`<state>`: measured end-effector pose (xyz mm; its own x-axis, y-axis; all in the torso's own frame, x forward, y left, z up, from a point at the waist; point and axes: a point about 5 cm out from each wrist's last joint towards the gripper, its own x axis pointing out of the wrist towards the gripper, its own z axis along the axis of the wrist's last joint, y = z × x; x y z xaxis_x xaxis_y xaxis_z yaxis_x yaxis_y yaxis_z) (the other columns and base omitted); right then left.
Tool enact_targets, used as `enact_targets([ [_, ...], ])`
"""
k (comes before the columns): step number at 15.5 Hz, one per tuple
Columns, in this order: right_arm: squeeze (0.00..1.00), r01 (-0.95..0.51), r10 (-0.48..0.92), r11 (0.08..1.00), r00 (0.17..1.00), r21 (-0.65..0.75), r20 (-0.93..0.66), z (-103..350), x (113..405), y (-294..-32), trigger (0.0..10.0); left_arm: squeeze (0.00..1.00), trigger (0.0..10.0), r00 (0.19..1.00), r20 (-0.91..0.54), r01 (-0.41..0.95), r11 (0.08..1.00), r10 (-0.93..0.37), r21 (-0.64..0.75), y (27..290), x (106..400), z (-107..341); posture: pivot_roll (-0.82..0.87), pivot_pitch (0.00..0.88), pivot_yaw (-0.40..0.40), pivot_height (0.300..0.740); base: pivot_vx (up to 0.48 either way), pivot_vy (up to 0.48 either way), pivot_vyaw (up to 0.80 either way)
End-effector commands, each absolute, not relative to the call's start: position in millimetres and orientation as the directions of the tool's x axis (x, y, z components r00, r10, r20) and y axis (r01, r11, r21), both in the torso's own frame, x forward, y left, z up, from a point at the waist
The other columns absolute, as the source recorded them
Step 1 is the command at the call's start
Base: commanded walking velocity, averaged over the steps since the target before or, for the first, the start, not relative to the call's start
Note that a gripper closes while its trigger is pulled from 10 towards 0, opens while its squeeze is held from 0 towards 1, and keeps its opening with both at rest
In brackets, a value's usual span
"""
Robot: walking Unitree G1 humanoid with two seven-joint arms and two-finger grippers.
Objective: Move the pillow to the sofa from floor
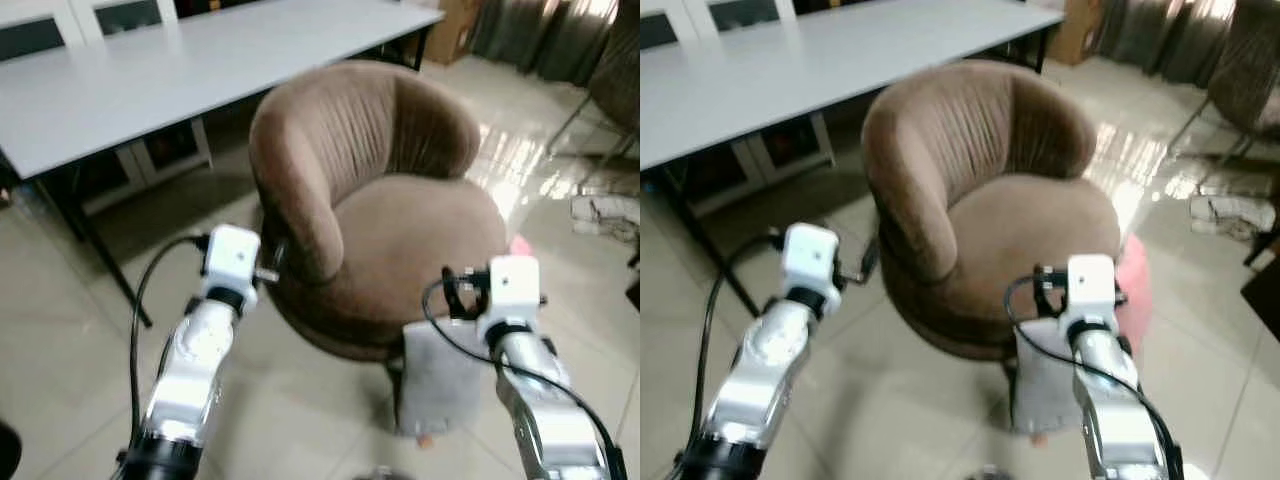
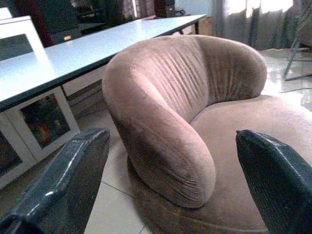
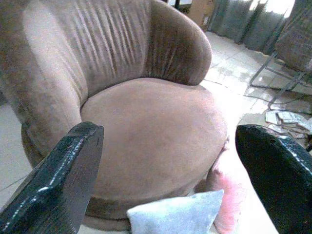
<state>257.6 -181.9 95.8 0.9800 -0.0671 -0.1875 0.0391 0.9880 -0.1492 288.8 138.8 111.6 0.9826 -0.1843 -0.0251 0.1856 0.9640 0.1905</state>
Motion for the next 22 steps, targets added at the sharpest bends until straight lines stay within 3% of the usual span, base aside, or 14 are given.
enact_targets([
  [1,0.00,0.009,-0.038,0.988,0.982,-0.155,-0.184,98.0,260.8,-173.4,10.0,0.00,10.0,0.988,-0.023,0.151,0.965,-0.150,0.212,148.4,289.0,113.1,-0.07,0.000,-0.005,0.740,0.000,0.000,0.00],
  [4,0.00,0.022,-0.048,0.990,0.980,-0.138,-0.191,97.1,260.2,-174.5,10.0,0.00,10.0,0.986,-0.016,0.163,0.967,-0.163,0.197,147.2,289.0,114.7,-0.07,0.000,-0.005,0.740,0.000,0.000,0.00],
  [9,0.00,0.030,-0.054,0.992,0.980,-0.126,-0.191,97.2,258.9,-175.0,10.0,0.00,10.0,0.983,-0.028,0.184,0.961,-0.182,0.206,146.0,290.6,112.0,-0.08,0.000,0.002,0.740,0.000,0.000,-0.78],
  [19,0.00,0.039,-0.061,0.993,0.979,-0.116,-0.195,96.4,257.6,-174.0,10.0,0.00,10.0,0.979,-0.031,0.202,0.954,-0.200,0.219,145.4,292.3,111.8,-0.08,0.000,0.010,0.740,0.000,0.320,-0.78],
  [22,0.00,0.042,-0.070,0.990,0.976,-0.135,-0.207,94.6,257.1,-174.5,10.0,0.00,10.0,0.973,-0.026,0.226,0.932,-0.228,0.283,140.4,292.7,113.6,-0.08,0.000,0.014,0.740,0.000,-0.249,-0.78],
])
